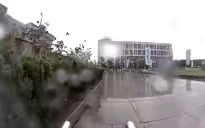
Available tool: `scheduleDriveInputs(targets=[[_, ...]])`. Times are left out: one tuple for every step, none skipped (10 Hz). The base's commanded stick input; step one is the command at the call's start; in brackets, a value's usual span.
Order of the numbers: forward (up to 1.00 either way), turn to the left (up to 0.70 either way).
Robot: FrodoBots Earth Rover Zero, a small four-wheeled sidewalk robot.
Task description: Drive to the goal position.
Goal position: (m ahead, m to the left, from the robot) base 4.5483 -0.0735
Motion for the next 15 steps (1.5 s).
scheduleDriveInputs(targets=[[0.70,0.00],[0.70,0.00],[0.70,0.00],[0.70,-0.07],[0.70,-0.14],[0.70,-0.14],[0.70,-0.14],[0.70,-0.14],[0.70,-0.07],[0.70,0.00],[0.70,0.00],[0.70,0.00],[0.70,0.00],[0.70,0.00],[0.70,0.00]])
